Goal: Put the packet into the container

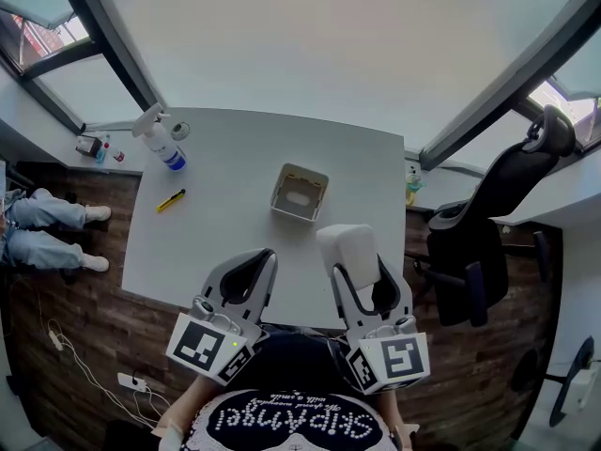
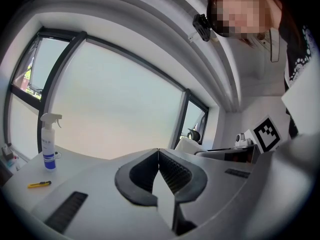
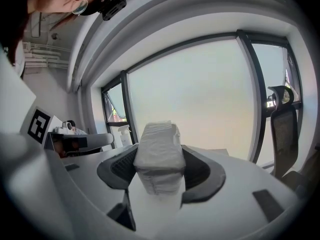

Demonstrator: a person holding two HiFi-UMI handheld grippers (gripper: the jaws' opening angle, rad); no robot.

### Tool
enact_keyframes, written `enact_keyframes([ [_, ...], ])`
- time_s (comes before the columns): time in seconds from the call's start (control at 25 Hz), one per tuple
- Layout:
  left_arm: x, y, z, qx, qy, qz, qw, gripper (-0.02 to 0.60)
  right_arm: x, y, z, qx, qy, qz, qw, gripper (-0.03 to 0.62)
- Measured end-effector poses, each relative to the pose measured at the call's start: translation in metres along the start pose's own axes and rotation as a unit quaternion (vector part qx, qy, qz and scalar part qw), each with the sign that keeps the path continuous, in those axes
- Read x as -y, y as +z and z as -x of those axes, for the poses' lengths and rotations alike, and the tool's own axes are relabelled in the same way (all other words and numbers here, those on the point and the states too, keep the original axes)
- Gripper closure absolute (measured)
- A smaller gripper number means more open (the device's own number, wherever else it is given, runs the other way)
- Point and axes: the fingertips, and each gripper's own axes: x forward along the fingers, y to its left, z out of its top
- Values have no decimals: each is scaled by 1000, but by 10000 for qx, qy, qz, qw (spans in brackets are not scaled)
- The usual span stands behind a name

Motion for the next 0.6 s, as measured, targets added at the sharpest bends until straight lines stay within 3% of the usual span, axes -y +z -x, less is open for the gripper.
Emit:
enact_keyframes([
  [0.6,-1,9,3,-14,-219,-77,9997,572,-16,7,-2,97,-47,24,9999,335],
])
